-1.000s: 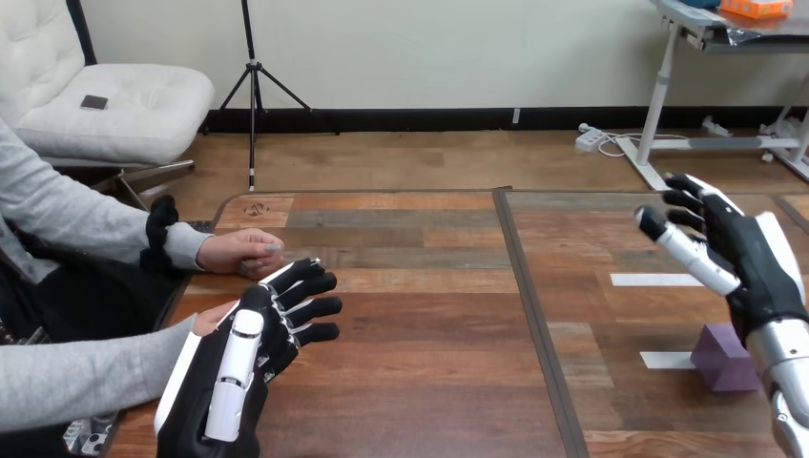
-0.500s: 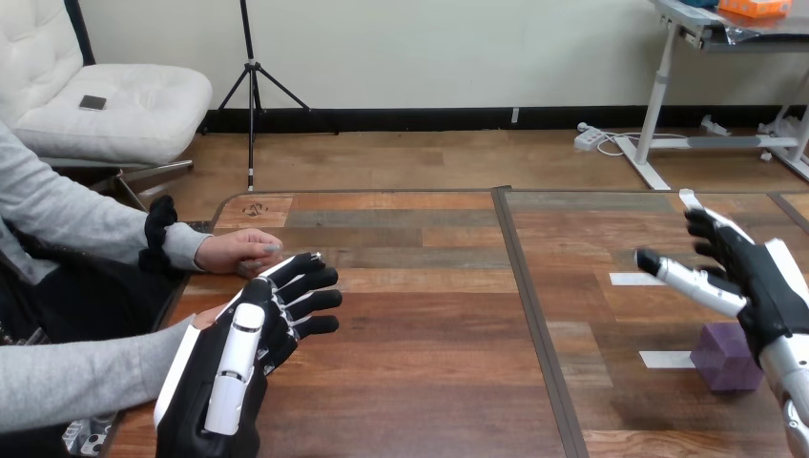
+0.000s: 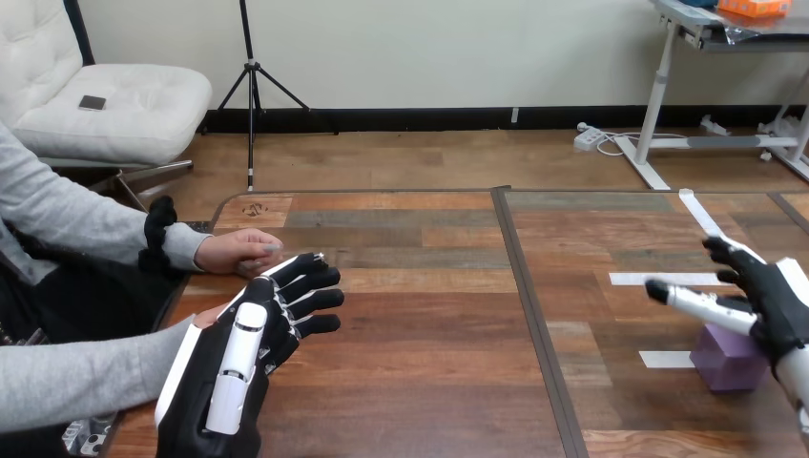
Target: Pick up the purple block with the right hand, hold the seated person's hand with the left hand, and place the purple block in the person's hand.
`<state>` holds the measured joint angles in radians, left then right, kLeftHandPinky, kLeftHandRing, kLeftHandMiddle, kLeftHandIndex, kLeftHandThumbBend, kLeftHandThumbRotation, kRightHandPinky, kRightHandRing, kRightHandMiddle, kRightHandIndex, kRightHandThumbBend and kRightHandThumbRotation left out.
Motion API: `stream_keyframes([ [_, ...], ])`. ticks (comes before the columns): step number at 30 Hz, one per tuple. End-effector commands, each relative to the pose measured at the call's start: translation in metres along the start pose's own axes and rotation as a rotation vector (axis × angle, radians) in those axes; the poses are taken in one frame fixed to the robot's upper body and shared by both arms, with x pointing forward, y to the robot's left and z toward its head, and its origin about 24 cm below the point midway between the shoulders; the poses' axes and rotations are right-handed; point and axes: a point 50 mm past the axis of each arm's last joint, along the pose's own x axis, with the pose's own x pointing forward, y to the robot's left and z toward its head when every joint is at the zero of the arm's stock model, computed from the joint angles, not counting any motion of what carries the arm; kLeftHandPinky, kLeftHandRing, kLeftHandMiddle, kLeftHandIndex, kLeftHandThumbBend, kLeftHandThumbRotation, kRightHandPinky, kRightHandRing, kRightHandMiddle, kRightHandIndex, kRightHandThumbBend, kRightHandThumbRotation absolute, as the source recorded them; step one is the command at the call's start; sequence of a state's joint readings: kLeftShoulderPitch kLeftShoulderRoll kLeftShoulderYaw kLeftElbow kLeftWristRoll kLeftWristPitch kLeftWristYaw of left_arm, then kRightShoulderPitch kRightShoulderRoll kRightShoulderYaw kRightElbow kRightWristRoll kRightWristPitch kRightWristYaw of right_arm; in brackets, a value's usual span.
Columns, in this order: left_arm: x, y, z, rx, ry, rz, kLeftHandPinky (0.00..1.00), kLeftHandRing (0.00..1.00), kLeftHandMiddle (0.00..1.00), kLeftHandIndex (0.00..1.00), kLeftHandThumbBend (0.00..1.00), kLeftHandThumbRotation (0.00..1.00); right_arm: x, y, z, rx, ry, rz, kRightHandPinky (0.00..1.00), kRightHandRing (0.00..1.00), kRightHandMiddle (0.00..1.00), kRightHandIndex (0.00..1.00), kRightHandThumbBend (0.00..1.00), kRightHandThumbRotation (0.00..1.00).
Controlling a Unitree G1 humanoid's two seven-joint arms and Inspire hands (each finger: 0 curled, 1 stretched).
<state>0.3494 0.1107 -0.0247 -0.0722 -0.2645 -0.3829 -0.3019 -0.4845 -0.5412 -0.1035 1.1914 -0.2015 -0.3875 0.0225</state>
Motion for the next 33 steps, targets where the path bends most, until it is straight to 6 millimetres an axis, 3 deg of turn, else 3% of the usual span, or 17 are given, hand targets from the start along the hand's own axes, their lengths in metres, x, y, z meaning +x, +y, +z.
stream_keyframes([
  [1, 0.014, -0.004, 0.015, 0.003, -0.107, -0.009, 0.71, 0.75, 0.76, 0.75, 0.34, 0.96, 0.015, -0.023, 0.034, -0.031, -0.084, -0.065, 0.81, 0.92, 0.94, 0.91, 1.0, 0.34],
  [17, 0.014, -0.003, 0.016, 0.009, -0.109, -0.007, 0.7, 0.75, 0.77, 0.75, 0.32, 0.95, 0.012, -0.022, 0.022, -0.047, -0.019, -0.064, 0.8, 0.92, 0.95, 0.92, 1.0, 0.13],
  [33, 0.014, -0.002, 0.017, 0.009, -0.108, -0.003, 0.71, 0.74, 0.76, 0.75, 0.32, 0.95, 0.01, -0.02, 0.012, -0.127, 0.048, -0.035, 0.82, 0.94, 0.97, 0.94, 1.0, 0.08],
])
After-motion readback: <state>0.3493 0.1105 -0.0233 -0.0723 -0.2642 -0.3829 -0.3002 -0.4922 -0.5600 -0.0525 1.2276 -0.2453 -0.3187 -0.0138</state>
